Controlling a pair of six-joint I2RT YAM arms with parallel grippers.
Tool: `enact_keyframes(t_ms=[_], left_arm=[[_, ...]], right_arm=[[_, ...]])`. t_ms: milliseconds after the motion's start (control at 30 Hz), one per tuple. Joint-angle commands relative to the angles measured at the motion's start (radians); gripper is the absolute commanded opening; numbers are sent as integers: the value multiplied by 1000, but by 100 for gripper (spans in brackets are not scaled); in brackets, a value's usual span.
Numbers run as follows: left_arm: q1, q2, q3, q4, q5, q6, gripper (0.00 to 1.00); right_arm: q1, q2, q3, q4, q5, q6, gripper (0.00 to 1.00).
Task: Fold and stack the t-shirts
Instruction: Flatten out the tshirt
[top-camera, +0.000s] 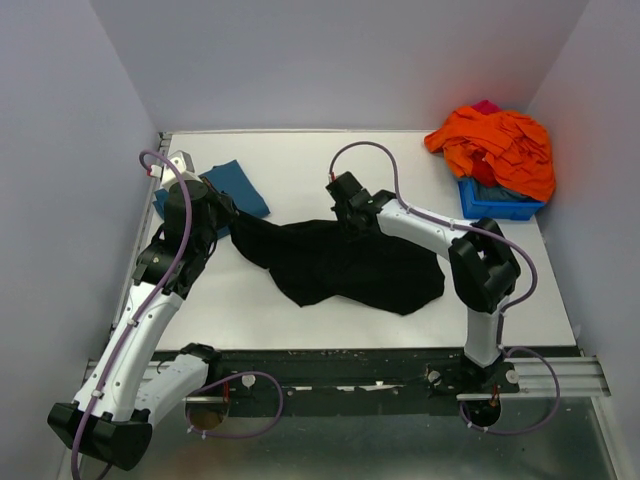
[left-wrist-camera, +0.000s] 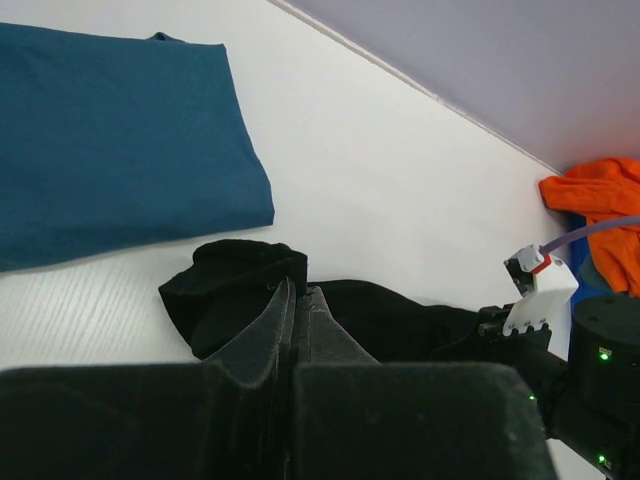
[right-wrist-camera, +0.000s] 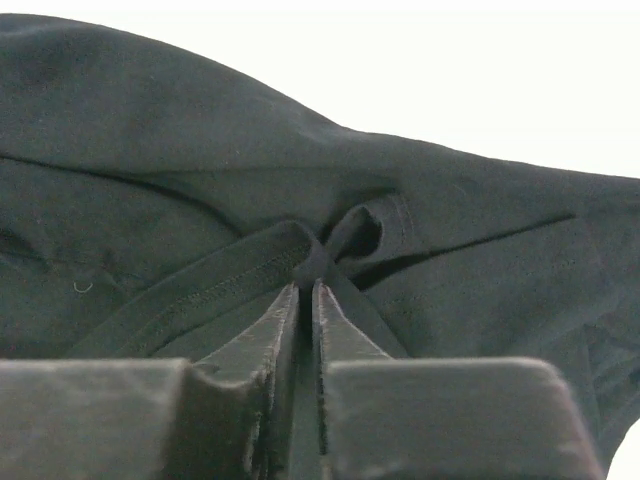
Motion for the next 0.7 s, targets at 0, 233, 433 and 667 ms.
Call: enact_keyframes(t_ms=[0, 233, 433, 667], left_arm=[[3, -8, -9, 6, 13, 11, 0], [3, 59, 47, 2, 2, -5, 0], [9, 232, 224, -27, -43, -21, 0], [111, 461, 697, -191, -74, 5, 0]], right_arm=[[2, -27, 15, -28, 30, -5, 8], [-65, -238, -27, -22, 36, 18, 1], [-267, -440, 13, -23, -11, 43, 1], [-495, -555, 283, -128, -117, 67, 1]])
